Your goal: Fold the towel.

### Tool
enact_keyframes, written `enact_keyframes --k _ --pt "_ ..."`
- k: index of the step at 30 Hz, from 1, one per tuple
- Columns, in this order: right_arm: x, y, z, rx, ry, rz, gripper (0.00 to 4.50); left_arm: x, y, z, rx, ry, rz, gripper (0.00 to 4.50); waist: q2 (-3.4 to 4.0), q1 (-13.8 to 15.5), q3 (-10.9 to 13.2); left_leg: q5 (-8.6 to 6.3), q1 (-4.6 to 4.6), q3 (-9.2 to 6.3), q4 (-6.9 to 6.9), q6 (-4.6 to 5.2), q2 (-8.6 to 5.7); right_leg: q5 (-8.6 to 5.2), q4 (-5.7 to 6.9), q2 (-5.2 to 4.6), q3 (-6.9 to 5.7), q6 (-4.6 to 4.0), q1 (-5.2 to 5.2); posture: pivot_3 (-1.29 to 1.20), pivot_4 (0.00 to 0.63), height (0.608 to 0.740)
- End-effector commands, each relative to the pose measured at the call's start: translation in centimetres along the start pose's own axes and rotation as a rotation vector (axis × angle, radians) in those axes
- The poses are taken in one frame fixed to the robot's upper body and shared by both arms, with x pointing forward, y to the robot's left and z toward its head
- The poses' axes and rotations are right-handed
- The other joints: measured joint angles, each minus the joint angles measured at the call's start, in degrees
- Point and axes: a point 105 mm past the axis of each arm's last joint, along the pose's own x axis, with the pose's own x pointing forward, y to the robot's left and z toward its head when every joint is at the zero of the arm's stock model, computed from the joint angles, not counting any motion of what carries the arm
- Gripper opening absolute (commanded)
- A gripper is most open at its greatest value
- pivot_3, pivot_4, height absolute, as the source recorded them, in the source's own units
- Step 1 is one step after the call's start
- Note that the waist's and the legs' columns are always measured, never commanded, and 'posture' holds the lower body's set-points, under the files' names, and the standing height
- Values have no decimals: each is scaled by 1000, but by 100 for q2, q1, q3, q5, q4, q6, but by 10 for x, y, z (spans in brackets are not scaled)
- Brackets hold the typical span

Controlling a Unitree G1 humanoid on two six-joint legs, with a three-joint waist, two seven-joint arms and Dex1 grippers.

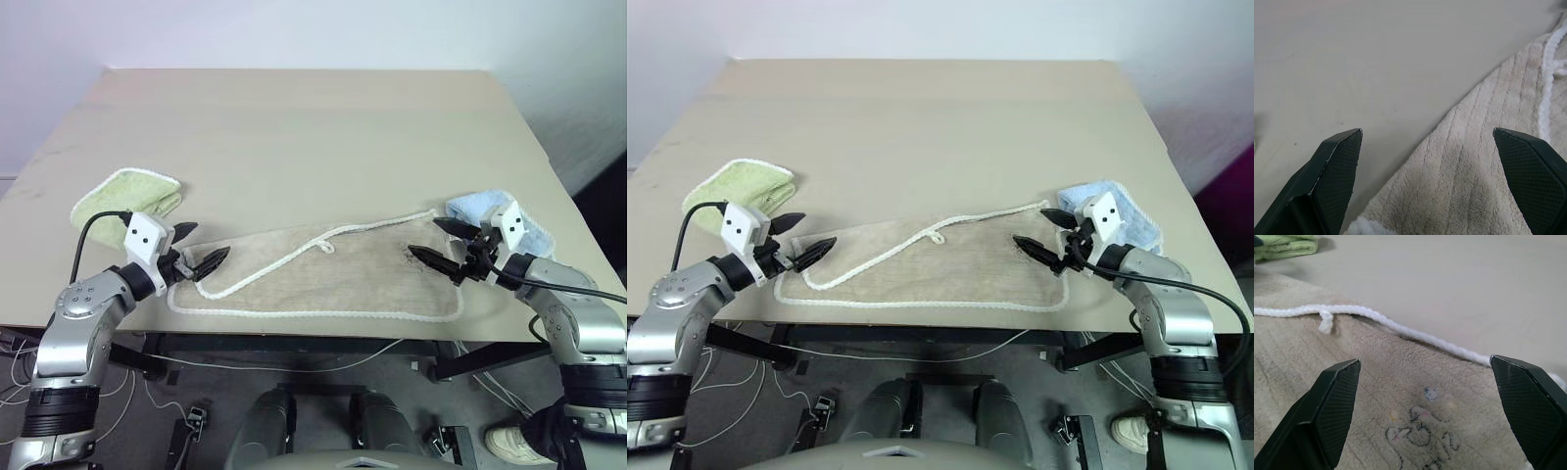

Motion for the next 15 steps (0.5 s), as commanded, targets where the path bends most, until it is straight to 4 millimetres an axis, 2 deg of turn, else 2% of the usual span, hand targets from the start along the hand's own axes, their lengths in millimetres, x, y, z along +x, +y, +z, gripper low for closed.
enact_keyframes --k 1,15 --pt "0 5 10 -38 -39 13 4448 -3 -1 11 34 -25 -7 4500 0 1 0 0 0 0 0 0 0 0 0 0 0 0 0 0 150 740" --pt "9 4 16 -62 -60 27 4448 -6 3 11 58 -11 -10 4500 0 -3 0 0 0 0 -1 0 0 0 -1 0 -1 0 -1 0 150 740"
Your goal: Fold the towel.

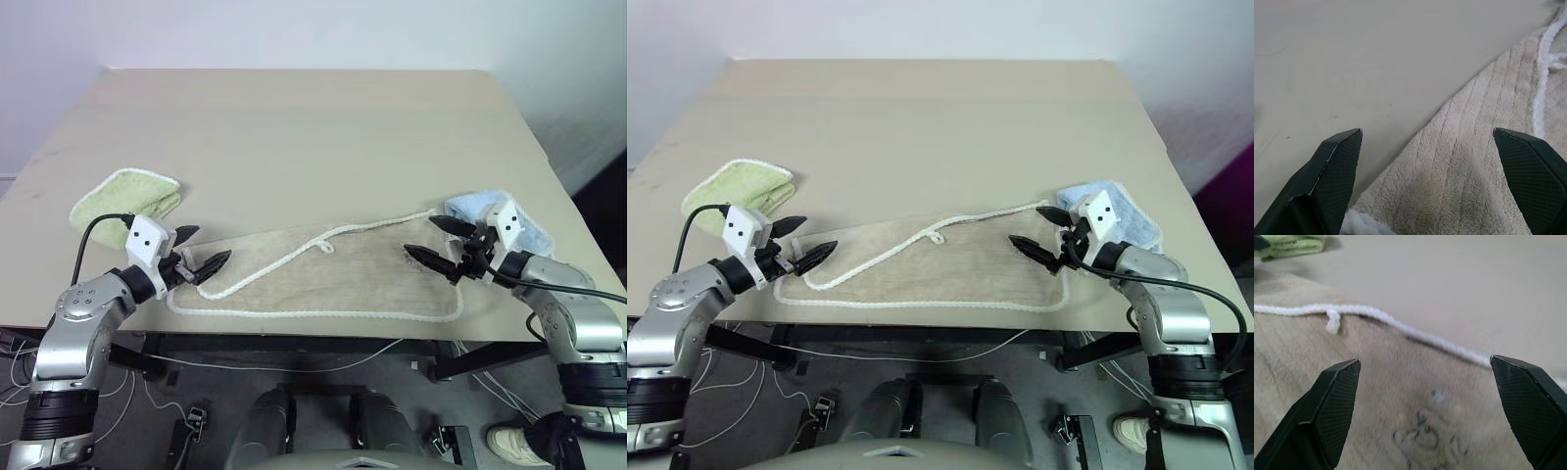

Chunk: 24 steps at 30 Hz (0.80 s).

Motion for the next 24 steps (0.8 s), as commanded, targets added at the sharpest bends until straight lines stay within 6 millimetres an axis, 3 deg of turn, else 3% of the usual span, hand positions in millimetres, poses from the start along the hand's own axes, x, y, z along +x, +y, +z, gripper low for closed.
enact_keyframes --k 1,16,24 --pt "2 1 8 -26 -41 5 4448 -5 5 12 65 -18 -3 4500 0 5 0 0 0 0 0 0 0 0 0 0 0 0 0 0 150 740" --pt "8 5 -2 -6 -68 -18 4448 -24 -4 6 202 131 -384 4500 3 -27 1 0 0 0 -6 0 0 -1 -2 -2 0 -2 -3 0 150 740" --pt "6 11 -6 11 -77 -44 4448 -25 2 2 392 222 -556 4500 4 -11 2 0 0 0 -5 0 -1 -1 -3 -5 -3 -2 -2 0 150 740"
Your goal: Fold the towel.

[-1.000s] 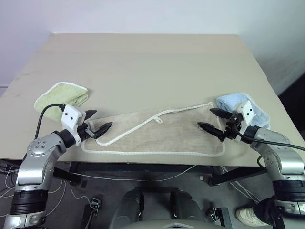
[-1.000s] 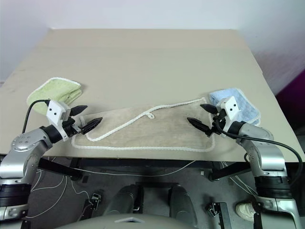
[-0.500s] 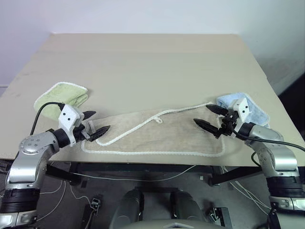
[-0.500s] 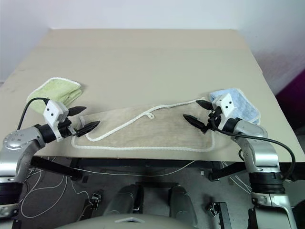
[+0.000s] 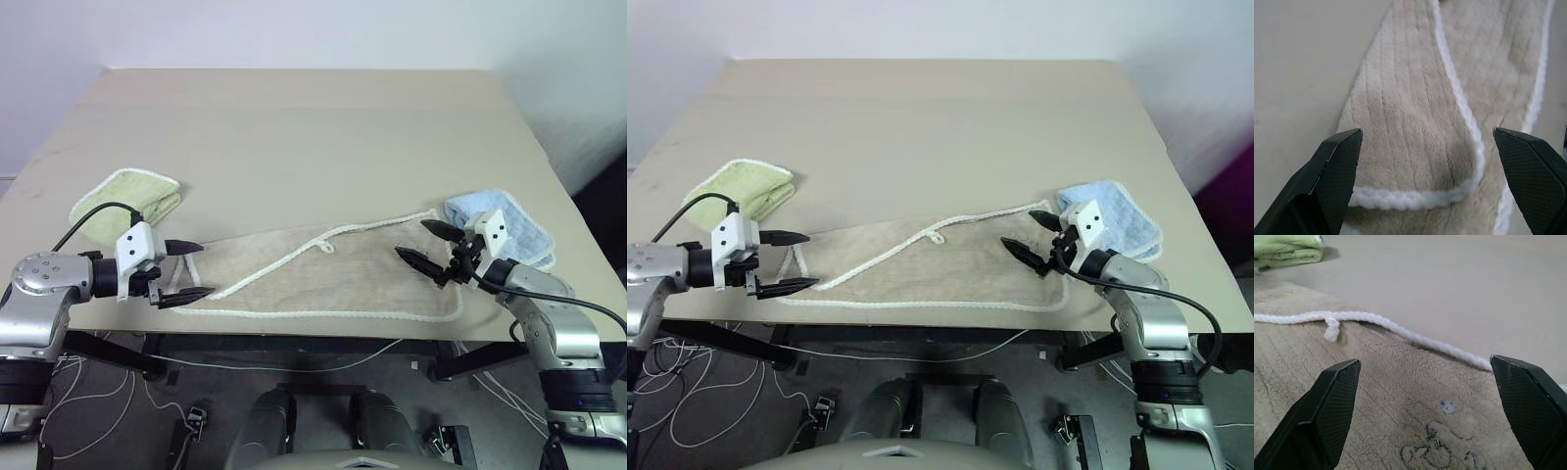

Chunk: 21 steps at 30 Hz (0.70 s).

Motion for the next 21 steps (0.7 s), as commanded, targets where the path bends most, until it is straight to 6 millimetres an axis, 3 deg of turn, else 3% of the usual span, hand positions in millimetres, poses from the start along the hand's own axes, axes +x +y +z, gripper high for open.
enact_keyframes --k 1,13,16,21 --pt "-2 4 12 -30 -51 -8 4448 -2 1 1 98 40 -61 4500 0 -9 0 0 0 0 0 0 -1 0 0 0 0 0 0 0 150 740" --pt "-7 10 7 -11 -50 -40 4448 13 -5 -10 220 98 -192 4500 1 -101 1 0 0 0 1 1 0 0 5 9 -1 2 -1 0 150 740" --pt "-8 10 8 -11 -50 -47 4500 17 0 -17 240 113 -171 3960 1 -103 1 1 0 0 2 2 2 -1 7 21 -2 3 -2 0 150 740" --pt "-11 10 9 -14 -48 -54 4500 18 5 -17 248 111 -145 2355 0 -101 1 0 -1 0 4 2 3 -1 9 26 -1 4 -1 0 150 740"
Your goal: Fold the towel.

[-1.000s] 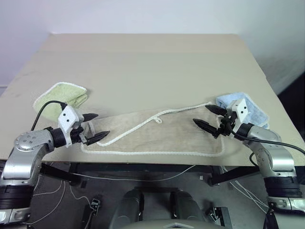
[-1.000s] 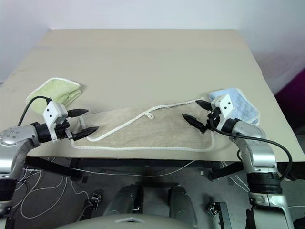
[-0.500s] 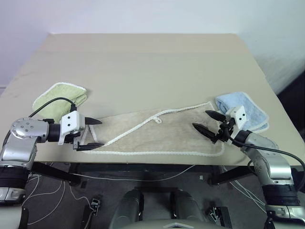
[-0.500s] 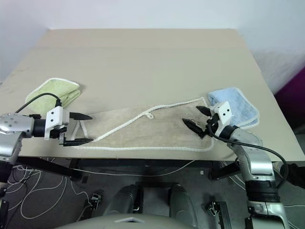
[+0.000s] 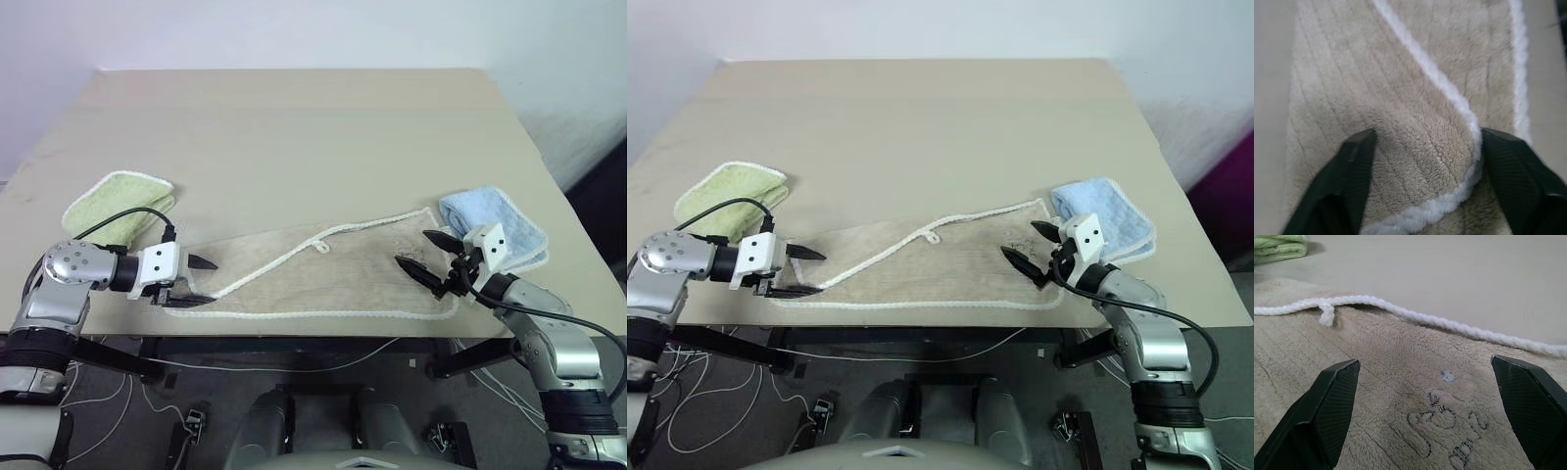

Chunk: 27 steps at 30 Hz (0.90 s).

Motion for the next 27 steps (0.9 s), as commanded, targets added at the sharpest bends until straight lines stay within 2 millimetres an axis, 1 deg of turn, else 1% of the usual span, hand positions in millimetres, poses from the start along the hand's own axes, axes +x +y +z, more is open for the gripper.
enact_keyframes --k 1,7,14,17,21,24,27 --pt "-4 1 18 -31 -57 -2 4500 -3 6 6 50 5 13 2355 0 -1 0 0 0 0 0 0 0 0 0 0 0 0 0 0 150 740" --pt "-3 1 19 -32 -57 -1 4500 -5 -1 8 50 -3 -16 2355 0 -4 0 0 0 0 1 0 1 0 1 1 0 1 1 0 150 740" --pt "-2 0 20 -30 -57 0 4500 -15 -14 15 59 -13 -45 2355 0 -8 0 0 0 0 0 1 5 0 1 0 2 1 0 0 150 740" --pt "0 2 19 -27 -57 6 4500 -16 -12 16 83 2 -19 2355 0 2 0 -1 0 0 1 1 6 0 0 -3 2 1 1 0 150 740" --pt "3 3 20 -27 -60 15 4500 -12 -6 13 148 25 26 2355 0 -4 0 -1 0 1 2 1 6 0 0 -1 2 1 1 0 150 740" --pt "3 2 20 -28 -61 16 4500 -11 -3 13 151 22 51 2355 0 -2 0 -1 0 1 2 1 6 0 1 0 1 1 1 0 150 740" --pt "3 2 20 -30 -61 16 4500 -11 -5 11 149 28 38 2355 0 -4 0 -1 0 2 2 1 6 0 1 1 2 1 1 0 150 740"
